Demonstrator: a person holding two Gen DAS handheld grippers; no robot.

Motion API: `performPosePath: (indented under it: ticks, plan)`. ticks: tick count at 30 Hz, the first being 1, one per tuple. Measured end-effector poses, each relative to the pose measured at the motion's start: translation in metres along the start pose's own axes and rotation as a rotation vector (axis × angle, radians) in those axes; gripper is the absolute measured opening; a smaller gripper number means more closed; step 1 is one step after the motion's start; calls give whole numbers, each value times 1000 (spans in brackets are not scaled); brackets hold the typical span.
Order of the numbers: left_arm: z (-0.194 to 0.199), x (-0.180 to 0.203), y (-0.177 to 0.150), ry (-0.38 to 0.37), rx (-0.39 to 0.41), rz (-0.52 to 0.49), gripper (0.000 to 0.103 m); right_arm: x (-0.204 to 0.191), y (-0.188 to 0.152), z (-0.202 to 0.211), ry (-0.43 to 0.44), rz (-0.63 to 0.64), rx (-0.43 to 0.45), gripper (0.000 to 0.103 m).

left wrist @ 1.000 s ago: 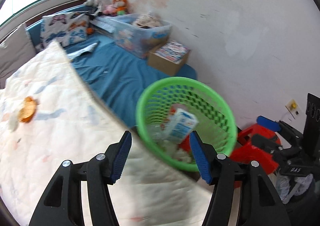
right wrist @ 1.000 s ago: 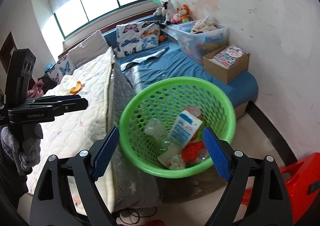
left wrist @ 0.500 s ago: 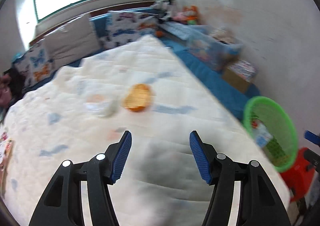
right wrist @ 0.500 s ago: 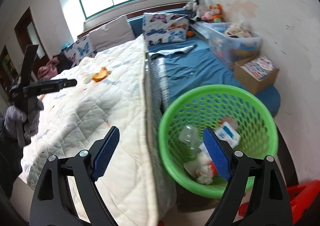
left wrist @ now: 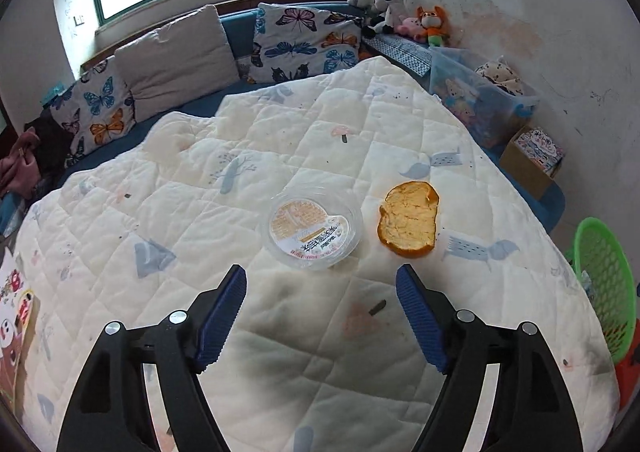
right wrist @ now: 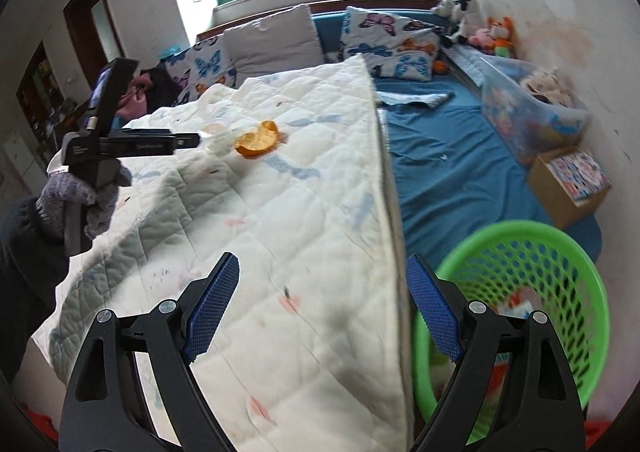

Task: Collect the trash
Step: 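Move both open tools back over the mattress toward the peel and container, then grasp the clear round container with the left tool while the right tool grasps the orange peel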

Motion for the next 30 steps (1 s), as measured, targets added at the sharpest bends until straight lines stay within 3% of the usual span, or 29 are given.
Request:
performPosePath:
  ticks: [14, 19, 30]
  plan:
    - [-40, -9, 12, -13, -26, -5, 76, -20, 36, -53, 32, 72, -34, 85]
    - [-43, -13, 14, -62, -37, 19, 71, -30, 46, -68, 44, 104, -43, 85]
    - [-42, -6, 16, -88, -14, -27, 62, -38, 62, -100, 52, 152, -70, 85]
Point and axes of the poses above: each gripper's, at about its wrist camera, not at the fingertips, and z roughly against the way its jaws point, x to its right, y to its top, the point moved 6 cm from there along -z, roughly the way its jaws point, and after that the axes turned 15 degrees about z, right-handed, at the moved point
